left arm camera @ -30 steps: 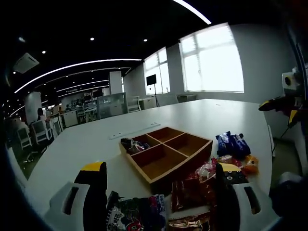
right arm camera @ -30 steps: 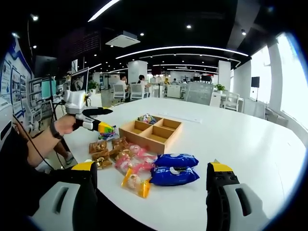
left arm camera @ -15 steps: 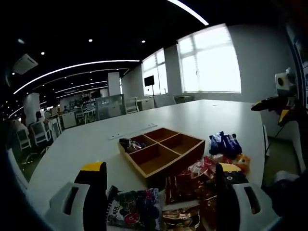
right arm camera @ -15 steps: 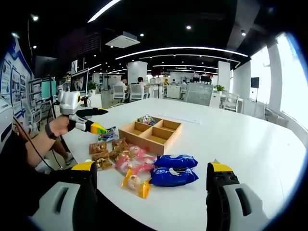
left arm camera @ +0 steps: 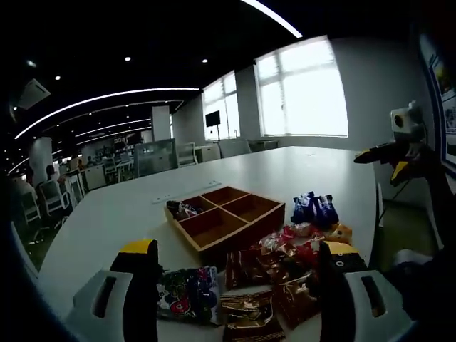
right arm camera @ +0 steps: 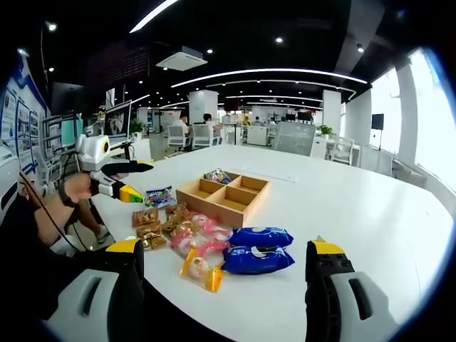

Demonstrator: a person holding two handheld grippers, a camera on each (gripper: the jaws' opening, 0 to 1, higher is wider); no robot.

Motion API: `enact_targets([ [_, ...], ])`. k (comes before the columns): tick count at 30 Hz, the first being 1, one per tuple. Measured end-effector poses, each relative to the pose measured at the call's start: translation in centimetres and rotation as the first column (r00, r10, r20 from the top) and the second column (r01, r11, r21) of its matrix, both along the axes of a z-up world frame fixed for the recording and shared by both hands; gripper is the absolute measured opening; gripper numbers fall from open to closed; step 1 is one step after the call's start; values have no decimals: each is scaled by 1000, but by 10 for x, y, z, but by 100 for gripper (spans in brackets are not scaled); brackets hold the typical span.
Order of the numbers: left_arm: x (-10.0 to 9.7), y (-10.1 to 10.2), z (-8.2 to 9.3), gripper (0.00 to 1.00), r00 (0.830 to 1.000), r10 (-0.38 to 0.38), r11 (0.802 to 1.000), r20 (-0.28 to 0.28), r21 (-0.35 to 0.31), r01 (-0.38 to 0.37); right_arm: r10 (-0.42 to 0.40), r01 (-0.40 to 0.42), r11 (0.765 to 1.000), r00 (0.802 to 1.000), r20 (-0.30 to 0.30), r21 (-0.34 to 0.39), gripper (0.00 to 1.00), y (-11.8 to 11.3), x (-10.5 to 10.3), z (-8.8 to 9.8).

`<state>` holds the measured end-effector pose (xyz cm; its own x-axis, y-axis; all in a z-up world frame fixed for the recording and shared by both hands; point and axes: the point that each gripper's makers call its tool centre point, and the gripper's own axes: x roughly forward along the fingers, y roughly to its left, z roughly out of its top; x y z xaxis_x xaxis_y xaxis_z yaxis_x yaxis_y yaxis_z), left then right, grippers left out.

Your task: Pick up the scattered marshmallows, QQ candies, Oreo cookies, and mixed nuts on the table and sort them into separate containers

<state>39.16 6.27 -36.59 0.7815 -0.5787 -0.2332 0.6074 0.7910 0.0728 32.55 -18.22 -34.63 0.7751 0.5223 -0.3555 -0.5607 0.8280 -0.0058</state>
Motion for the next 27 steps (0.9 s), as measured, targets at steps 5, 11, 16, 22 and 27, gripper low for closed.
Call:
enact_targets([
  [5,-10,-1,-2,97,1000,-15,1000,-7,5,15,-4,4,1000,1000,0,-1,90,-2,0,0],
  [11,-19,3,6,97,1000,-21,1000,1,-2,21,-1,1,1000,1000,-1,-5,90,0,1,0],
  [16,-27,8,13,97,1000,-26,1000,7,5,26,1,-1,1000,1000,0,-7,90,1,1,-1],
  [22,-34,14,16,97,1000,-23,1000,5,0,23,-1,1,1000,1000,-1,-5,90,1,0,-1],
  [27,-42,16,18,97,1000,-23,1000,5,10,23,4,-4,1000,1000,-4,-7,90,2,-1,-2],
])
